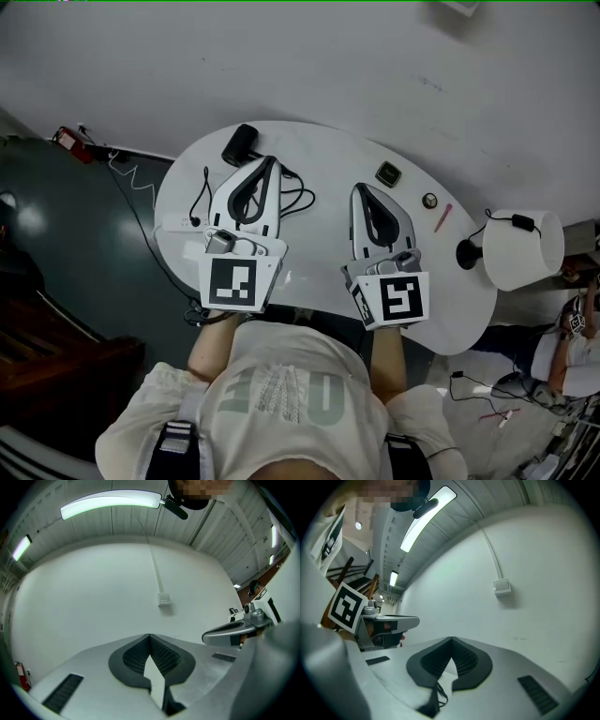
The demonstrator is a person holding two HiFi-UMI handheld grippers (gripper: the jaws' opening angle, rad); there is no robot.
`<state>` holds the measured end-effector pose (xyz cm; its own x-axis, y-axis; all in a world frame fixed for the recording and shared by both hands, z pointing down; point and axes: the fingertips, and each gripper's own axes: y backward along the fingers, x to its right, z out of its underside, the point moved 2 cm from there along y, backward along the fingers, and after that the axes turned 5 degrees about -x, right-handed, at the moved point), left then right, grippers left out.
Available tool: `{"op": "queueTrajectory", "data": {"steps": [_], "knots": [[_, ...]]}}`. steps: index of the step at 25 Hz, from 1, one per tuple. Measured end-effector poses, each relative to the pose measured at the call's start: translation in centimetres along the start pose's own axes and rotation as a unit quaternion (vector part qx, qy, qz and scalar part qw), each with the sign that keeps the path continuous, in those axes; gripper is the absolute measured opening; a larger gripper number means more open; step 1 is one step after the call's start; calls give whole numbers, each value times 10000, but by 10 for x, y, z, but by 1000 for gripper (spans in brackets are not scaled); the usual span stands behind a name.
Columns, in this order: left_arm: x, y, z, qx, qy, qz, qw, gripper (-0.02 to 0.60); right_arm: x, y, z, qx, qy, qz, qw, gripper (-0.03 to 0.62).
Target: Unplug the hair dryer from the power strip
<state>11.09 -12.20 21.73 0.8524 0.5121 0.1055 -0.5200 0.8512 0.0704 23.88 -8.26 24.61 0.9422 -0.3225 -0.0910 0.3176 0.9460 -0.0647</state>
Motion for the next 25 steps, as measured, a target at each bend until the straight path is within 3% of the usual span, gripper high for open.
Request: {"op": "queueTrajectory", "data": {"steps": [8, 16, 25], "knots": [[-73, 37, 7, -143, -111, -874, 9960, 5, -63, -55, -10, 130, 22, -925, 9956, 0], [-152, 89, 18, -316, -29, -1872, 9818, 5, -147, -104, -22, 190, 156, -1966, 9802, -1], [-203, 125, 29, -449, 71, -2341, 9711, 5, -212, -134, -26, 180, 236, -2574, 9658, -2]]}}
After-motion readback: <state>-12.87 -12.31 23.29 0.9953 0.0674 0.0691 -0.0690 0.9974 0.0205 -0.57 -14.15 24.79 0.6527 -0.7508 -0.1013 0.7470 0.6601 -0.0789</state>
